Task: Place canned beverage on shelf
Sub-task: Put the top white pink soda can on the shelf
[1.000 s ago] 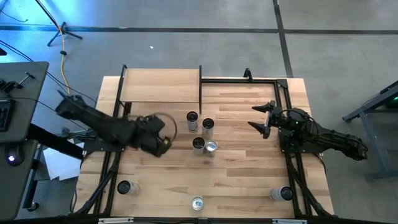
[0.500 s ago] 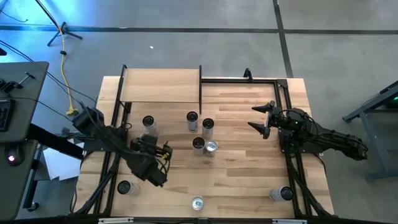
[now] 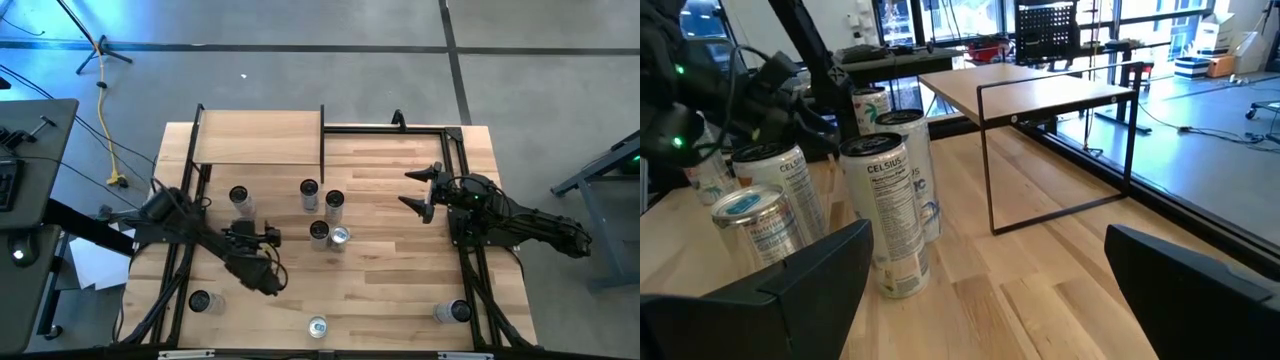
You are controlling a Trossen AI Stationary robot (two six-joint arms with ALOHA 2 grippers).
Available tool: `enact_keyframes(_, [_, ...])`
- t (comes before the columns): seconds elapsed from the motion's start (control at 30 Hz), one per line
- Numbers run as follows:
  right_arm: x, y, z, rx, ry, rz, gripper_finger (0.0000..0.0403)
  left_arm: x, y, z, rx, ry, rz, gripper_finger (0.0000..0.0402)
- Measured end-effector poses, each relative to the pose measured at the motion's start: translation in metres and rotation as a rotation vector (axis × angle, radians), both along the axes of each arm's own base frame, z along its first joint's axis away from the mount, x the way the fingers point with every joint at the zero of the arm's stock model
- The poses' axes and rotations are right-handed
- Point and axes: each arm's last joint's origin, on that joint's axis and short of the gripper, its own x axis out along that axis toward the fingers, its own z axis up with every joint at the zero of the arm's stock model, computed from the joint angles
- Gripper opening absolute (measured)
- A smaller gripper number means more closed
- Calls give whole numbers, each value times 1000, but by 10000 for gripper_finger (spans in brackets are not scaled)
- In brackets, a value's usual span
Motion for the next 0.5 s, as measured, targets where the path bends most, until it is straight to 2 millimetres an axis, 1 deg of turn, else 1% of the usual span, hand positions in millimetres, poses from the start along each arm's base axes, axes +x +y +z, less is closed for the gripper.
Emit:
enact_keyframes(0.17, [0,0,-1,2,6,0,387,5,6,-11,32,-7,56,388])
enact_keyframes(0.3, [0,0,-1,3,9,0,387,9,12,-16,43,5,81,388])
enact_keyframes(0.4, [0,0,-1,4,12,0,387,10,14,-16,57,18,47,388])
enact_keyframes(0.5, [0,0,-1,4,13,0,387,12,14,-15,101,-25,16,388])
